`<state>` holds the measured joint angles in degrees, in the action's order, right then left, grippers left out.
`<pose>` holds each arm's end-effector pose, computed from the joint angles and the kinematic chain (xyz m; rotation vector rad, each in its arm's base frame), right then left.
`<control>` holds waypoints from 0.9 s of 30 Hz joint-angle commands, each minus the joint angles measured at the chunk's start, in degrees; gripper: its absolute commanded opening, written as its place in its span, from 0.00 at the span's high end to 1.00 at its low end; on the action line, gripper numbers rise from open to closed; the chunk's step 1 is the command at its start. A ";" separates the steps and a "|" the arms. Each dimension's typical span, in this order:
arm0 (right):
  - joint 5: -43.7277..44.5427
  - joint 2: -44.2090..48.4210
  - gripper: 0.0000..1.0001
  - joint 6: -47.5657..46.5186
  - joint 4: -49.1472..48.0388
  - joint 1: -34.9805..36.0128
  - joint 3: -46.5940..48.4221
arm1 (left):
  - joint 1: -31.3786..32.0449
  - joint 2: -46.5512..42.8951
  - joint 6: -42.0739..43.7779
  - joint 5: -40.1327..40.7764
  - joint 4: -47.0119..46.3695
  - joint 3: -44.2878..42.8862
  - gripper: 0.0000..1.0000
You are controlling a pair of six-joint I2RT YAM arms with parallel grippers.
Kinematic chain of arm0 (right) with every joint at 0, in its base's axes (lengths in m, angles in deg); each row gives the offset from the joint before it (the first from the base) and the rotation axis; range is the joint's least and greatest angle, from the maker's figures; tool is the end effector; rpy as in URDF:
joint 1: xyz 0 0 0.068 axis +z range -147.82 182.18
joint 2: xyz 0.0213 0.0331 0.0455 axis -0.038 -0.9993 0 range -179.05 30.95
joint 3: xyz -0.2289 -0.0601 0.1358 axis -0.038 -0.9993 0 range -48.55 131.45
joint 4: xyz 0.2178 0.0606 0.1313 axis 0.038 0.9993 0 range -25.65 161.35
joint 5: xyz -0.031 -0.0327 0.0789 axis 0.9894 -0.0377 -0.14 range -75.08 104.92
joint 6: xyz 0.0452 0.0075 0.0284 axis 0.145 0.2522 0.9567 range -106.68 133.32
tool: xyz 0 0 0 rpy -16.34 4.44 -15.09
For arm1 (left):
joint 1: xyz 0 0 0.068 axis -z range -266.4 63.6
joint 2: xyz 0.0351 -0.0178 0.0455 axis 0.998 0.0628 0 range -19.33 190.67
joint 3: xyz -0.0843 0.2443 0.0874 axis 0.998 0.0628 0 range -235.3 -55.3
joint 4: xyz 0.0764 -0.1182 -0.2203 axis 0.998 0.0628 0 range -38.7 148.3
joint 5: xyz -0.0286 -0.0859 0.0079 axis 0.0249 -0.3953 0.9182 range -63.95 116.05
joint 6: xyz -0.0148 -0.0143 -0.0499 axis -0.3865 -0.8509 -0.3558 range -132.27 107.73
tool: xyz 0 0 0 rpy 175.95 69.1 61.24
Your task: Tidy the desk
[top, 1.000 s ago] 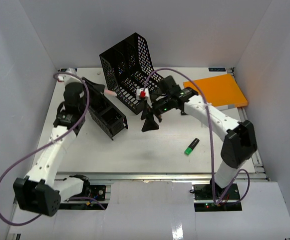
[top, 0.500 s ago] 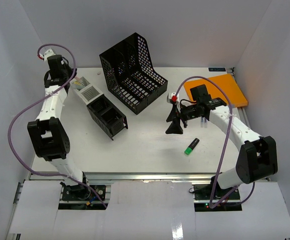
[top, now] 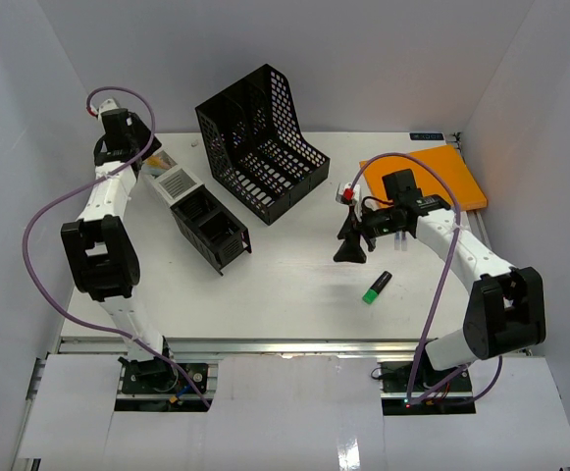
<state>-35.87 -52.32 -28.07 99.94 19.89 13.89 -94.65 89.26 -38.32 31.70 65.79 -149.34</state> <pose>0.2704 0.1155 0.2644 -1.3912 1.7993 0.9068 0.4468 0.0683 0.3071 -0.6696 1.9653 -0.0878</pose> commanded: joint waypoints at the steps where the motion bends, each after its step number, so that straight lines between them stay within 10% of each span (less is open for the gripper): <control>1: 11.88 2.56 0.22 -1.77 1.97 -0.22 -1.02 | -0.01 -2.44 1.38 -2.99 -0.37 -0.20 0.26; 10: 25.02 11.94 0.12 -69.21 24.23 -0.14 -11.27 | -0.71 -11.51 3.42 -12.60 -1.93 4.21 0.14; 27: 36.66 -4.34 0.33 -67.93 16.52 4.07 -12.30 | -0.80 -51.03 -8.74 -33.05 -6.26 42.43 0.06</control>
<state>-2.48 -53.66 -97.71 120.37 22.06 2.23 -95.09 45.62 -41.66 5.35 58.24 -118.17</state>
